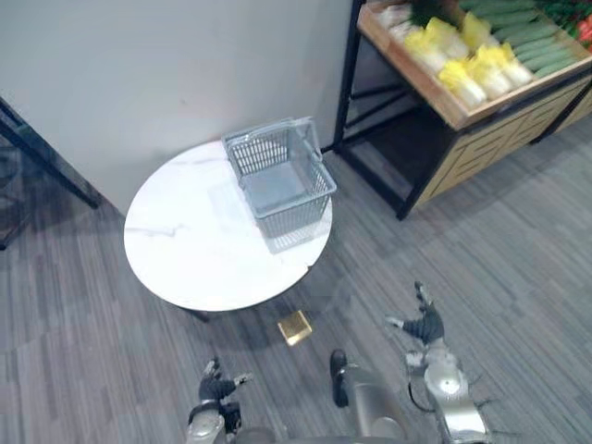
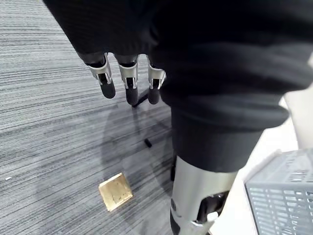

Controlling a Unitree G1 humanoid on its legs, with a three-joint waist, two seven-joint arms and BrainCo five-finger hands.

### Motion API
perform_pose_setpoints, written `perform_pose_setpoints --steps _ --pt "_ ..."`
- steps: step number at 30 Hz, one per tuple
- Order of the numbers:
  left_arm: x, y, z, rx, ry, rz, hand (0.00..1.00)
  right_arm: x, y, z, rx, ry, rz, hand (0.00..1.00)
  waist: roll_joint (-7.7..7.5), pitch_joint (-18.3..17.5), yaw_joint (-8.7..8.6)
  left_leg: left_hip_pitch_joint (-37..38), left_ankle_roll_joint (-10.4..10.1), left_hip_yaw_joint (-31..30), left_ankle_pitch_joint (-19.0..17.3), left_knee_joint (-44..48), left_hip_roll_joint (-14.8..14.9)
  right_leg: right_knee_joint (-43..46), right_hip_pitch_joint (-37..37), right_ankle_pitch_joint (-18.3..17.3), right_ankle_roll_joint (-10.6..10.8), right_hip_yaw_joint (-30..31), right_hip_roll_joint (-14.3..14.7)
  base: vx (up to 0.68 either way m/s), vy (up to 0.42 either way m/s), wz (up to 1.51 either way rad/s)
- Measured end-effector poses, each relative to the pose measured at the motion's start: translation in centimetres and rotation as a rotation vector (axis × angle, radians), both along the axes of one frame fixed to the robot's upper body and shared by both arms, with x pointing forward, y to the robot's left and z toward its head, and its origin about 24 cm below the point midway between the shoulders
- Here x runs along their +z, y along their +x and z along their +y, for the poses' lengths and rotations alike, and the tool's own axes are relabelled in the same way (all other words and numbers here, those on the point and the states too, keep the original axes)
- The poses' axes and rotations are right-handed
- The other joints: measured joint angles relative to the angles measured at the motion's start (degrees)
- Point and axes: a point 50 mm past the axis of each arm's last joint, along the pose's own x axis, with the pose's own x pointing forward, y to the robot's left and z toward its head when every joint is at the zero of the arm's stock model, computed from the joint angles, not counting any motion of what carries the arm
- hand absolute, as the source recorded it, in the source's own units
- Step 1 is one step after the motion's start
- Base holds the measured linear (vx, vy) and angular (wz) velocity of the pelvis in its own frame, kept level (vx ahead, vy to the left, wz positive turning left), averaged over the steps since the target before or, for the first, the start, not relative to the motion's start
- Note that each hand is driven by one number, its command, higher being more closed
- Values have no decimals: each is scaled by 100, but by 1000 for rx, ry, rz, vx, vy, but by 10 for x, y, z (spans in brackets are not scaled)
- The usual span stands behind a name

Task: Pick vegetable in the basket

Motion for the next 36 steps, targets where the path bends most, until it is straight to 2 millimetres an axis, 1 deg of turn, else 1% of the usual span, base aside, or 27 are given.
perform_pose_setpoints --steps 1,2,3,4,5,6,7,8,9,10,11,13,14,16,17,20,23,24,25,26,29,31,32,33,34,35,36 --pt "0 -3 -4 6 -15 -6 0 9 -2 9 37 -4 -40 0 50 33 85 -564 -49 138 417 1347 347 -297 473 -58 -70 -106 126 336 -187 61" --pt "2 -4 -3 15 -15 -17 0 13 -2 12 56 -6 -59 0 81 26 141 -787 4 279 373 1823 528 -441 689 -72 -94 -121 201 322 -147 13" --pt "3 -6 0 22 -10 -22 0 21 0 19 84 -6 -96 0 81 7 241 -1136 152 554 280 2262 735 -689 1007 -104 -143 -160 251 283 -108 -6" --pt "3 -9 2 35 -10 -19 0 26 1 24 105 -7 -123 0 18 -24 288 -1352 310 728 182 2182 786 -856 1191 -156 -197 -155 246 276 -86 -7" --pt "3 -9 2 38 -11 -21 0 30 2 27 118 -9 -149 0 49 -53 344 -1525 459 875 89 1871 781 -1000 1336 -158 -197 -129 222 315 -21 -16" --pt "3 -9 2 38 -11 -24 0 34 5 31 143 -22 -170 0 66 -64 397 -1640 528 1003 48 1192 715 -1134 1465 -163 -184 -44 179 278 31 -26" --pt "3 -9 3 33 -7 -21 0 35 8 34 170 -38 -178 0 61 -66 373 -1680 513 1036 64 285 531 -1180 1542 -148 -88 -8 109 275 56 -28" --pt "1 -10 3 33 -7 -14 0 36 9 34 180 -47 -182 0 62 -70 374 -1671 465 1040 125 -189 425 -1173 1583 -185 -30 17 75 328 112 -17" --pt "0 -11 2 33 -10 -4 0 37 11 33 201 -84 -183 0 153 -109 383 -1624 371 921 610 -1309 245 -1135 1621 -219 45 77 104 347 130 -13" --pt "-2 -14 1 29 -12 6 0 38 12 32 211 -107 -187 0 240 -141 385 -1561 366 845 1171 -1725 200 -1126 1628 -259 114 122 175 413 162 -2" --pt "-3 -14 5 20 -1 20 0 38 18 30 220 -142 -184 0 222 -131 346 -1435 476 850 1253 -1950 88 -1135 1714 -344 241 211 159 237 108 7" --pt "-3 -15 15 10 27 28 0 42 26 32 242 -193 -204 0 9 -166 394 -1227 508 851 1283 -2323 -135 -1266 1766 -366 317 412 -43 232 120 17" --pt "-3 -16 17 9 33 34 0 48 33 36 266 -218 -234 0 -8 -173 392 -1158 543 873 1309 -2476 -237 -1366 1812 -366 324 505 -116 205 112 12" --pt "-4 -18 19 7 41 46 0 55 43 44 309 -262 -268 0 1 -172 393 -1070 583 939 1354 -2667 -333 -1424 1815 -368 348 617 -195 113 65 -5" --pt "-6 -20 23 -4 56 62 0 60 52 49 337 -297 -291 0 16 -173 404 -1017 582 968 1398 -2828 -395 -1510 1815 -367 406 669 -244 61 29 -12" --pt "-10 -27 27 -34 74 106 0 67 66 54 364 -358 -319 0 33 -164 397 -988 571 972 1540 -3117 -444 -1592 1742 -346 447 688 -264 17 -1 -4" --pt "-10 -25 27 -64 88 110 0 81 87 56 366 -460 -374 0 85 -129 403 -1092 533 967 1793 -3514 -462 -1586 1463 -289 467 706 -243 -30 6 -3" --pt "-9 -23 26 -77 91 106 0 88 97 57 368 -505 -399 0 121 -90 405 -1164 546 962 1887 -3634 -448 -1594 1351 -240 470 712 -211 -41 -1 -2" --pt "-8 -19 25 -75 97 96 0 99 109 58 368 -569 -431 0 172 44 407 -1230 563 949 1972 -3730 -433 -1598 1250 -194 473 715 -171 -49 -2 -1" --pt "-8 -17 24 -75 97 91 0 104 114 58 371 -593 -441 0 192 65 410 -1271 575 943 2023 -3790 -435 -1597 1183 -185 473 712 -168 -59 4 2" --pt "-6 -12 23 -83 98 74 0 133 138 54 353 -730 -497 0 280 165 428 -1467 612 924 2229 -4072 -434 -1607 864 -96 472 710 -142 -58 31 0" --pt "-4 -3 22 -77 93 49 0 165 156 40 279 -824 -538 0 346 337 523 -1609 647 895 2332 -4178 -429 -1623 693 -48 497 700 -130 -60 35 4" --pt "-3 0 21 -80 92 43 0 172 159 35 260 -846 -544 0 368 380 528 -1632 656 876 2340 -4178 -435 -1631 684 -44 502 687 -128 -35 21 17" --pt "-2 1 20 -81 91 36 0 185 164 28 232 -878 -558 0 404 432 538 -1693 694 812 2372 -4178 -467 -1644 666 -43 504 629 -148 -1 16 23" --pt "-2 0 21 -72 93 37 0 199 167 27 209 -894 -588 0 418 448 536 -1785 705 777 2399 -4178 -484 -1646 592 -42 505 589 -162 14 18 23" --pt "-2 1 21 -65 93 36 0 206 169 26 193 -899 -604 0 428 477 538 -1810 707 757 2407 -4178 -491 -1653 583 -40 503 570 -165 29 15 17" --pt "-2 1 21 -57 90 32 0 218 173 24 164 -909 -624 0 446 549 557 -1821 713 729 2418 -4177 -503 -1661 588 -40 503 551 -171 26 1 17"
